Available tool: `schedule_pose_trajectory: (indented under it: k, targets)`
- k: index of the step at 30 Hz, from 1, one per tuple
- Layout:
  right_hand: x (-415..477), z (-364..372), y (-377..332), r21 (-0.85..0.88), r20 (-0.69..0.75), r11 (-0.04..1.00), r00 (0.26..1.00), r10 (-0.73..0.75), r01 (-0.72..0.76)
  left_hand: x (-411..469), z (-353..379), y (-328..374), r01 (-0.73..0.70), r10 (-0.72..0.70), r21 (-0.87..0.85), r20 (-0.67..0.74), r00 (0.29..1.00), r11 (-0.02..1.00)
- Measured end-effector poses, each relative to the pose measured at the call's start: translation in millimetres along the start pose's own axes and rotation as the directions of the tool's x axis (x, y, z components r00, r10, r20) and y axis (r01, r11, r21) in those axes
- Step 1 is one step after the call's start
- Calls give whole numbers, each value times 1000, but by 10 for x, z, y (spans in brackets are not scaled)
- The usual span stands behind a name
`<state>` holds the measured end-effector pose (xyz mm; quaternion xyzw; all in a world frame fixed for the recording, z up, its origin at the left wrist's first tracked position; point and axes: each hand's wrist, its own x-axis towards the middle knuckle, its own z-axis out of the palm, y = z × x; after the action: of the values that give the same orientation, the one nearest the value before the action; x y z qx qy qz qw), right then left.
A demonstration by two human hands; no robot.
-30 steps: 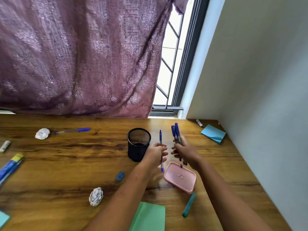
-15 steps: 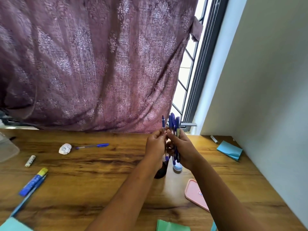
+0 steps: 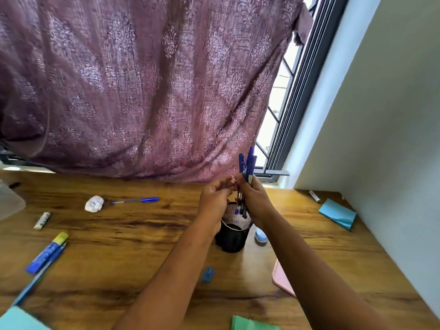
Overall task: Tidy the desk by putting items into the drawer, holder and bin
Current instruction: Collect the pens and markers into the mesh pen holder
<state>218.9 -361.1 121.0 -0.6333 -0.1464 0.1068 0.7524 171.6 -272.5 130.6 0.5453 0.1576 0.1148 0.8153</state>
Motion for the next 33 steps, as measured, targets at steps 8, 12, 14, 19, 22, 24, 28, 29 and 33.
schedule_pose_trajectory:
  k: [8, 12, 14, 19, 22, 24, 28, 29, 33]
  targets:
    - [68, -41, 267, -48, 128, 993, 986, 111, -105, 121, -188, -94, -9, 11, 176, -12, 1000, 984]
    - [100, -94, 300, -188, 235, 976, 960, 150, -106, 176, -246, -123, -11, 0, 275, 37, 999, 961]
    - [118, -100, 272, -267, 278, 960, 948, 157, -81, 202, -255, -132, -23, 13, 292, 36, 999, 956]
    - [158, -161, 217, -431, 306, 902, 939, 154, -7, 255, -267, -153, -57, 49, 287, 35, 998, 956]
    - [163, -180, 178, -518, 321, 855, 932, 165, 27, 281, -279, -184, -86, 71, 298, 61, 996, 951]
    - [193, -194, 141, -643, 326, 761, 931, 166, 89, 295, -281, -212, -107, 85, 291, 87, 993, 951]
    - [266, -241, 144, -860, 329, 446, 937, 116, 247, 320, -283, -258, -152, 125, 327, 102, 987, 933]
    - [266, -253, 155, -873, 332, 413, 936, 115, 259, 321, -283, -269, -167, 136, 352, 109, 985, 921]
    - [257, -312, 215, -871, 280, 449, 952, 127, 197, 331, -282, -287, -240, 201, 429, 135, 970, 871]
